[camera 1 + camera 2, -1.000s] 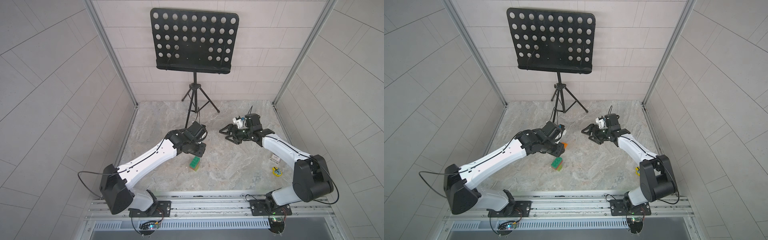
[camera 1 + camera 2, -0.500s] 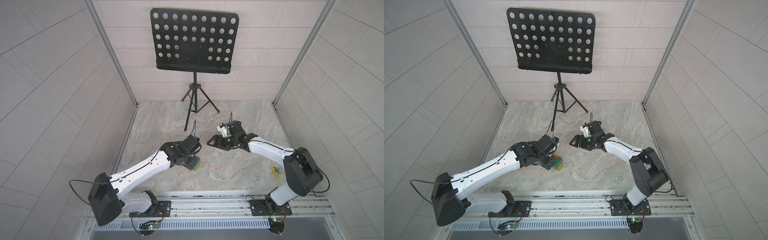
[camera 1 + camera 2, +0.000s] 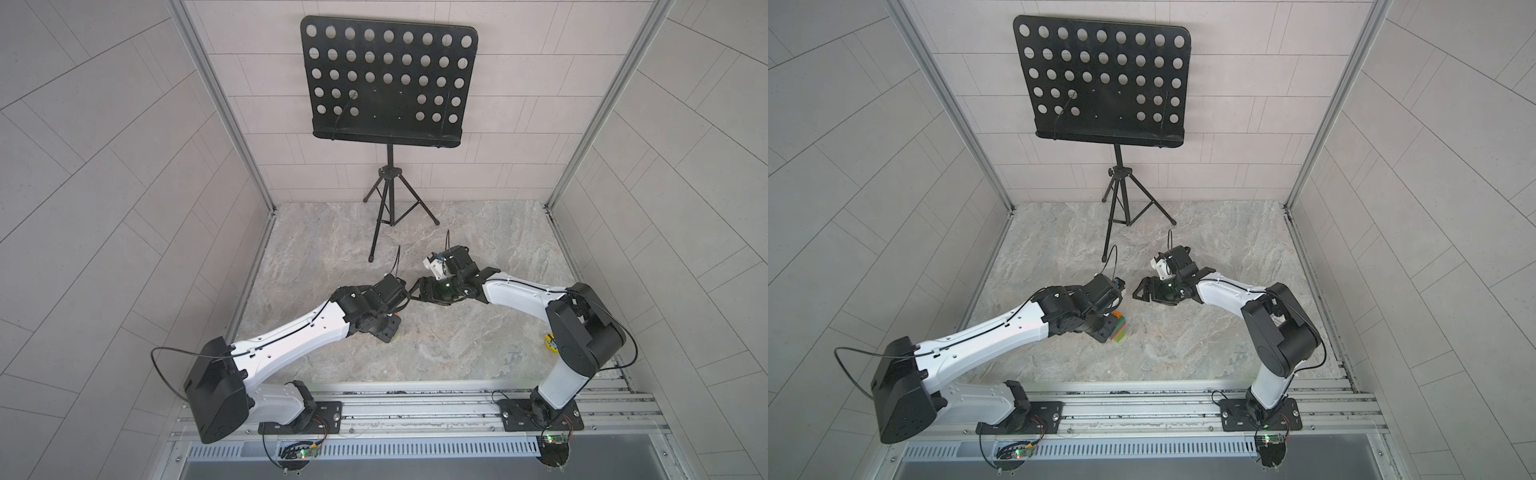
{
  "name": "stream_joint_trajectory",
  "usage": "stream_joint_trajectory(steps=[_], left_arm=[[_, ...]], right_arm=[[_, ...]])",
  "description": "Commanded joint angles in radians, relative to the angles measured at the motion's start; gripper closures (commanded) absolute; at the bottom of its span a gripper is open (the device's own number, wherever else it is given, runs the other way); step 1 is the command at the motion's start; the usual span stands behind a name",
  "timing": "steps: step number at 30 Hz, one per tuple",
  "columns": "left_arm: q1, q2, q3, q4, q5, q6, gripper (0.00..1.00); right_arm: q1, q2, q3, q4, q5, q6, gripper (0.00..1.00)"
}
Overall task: Assemble an ice cream with lego
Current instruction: Assemble the lego brick with the lego brick.
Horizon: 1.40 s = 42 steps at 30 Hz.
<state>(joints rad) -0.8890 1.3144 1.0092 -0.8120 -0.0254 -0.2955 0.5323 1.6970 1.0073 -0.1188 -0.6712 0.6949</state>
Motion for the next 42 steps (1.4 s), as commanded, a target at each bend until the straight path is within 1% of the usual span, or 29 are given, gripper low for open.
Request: stream_joint_trajectory(steps=[1,16,23,34,42], left_arm=[[-0.016,-0.011,-0.015,-0.004,-0.029,-0.003,1.0],[-0.072,-0.1,-0.074,0.058,-0.103,0.015,1.0],[-0.074,-0.134,-0.132,0.116,-0.11,0.034,1.0],[-0.074,-0.147,-0.194,0.192,-0.104,0.094,1.0],[-0.074,-0.128,-0.201,0.191,-0.116,0.103,1.0]], right_arm=[[0.008,0.022,0.02,0.003,-0.008,-0.019,0.19],[0.02,0.076,0.041,0.013,-0.05,-0.02,0.19],[0.021,0.083,0.044,0.013,-0.056,-0.024,0.19],[0.031,0.102,0.058,0.004,-0.069,-0.029,0.19],[0.037,0.11,0.066,-0.002,-0.073,-0.034,0.19]])
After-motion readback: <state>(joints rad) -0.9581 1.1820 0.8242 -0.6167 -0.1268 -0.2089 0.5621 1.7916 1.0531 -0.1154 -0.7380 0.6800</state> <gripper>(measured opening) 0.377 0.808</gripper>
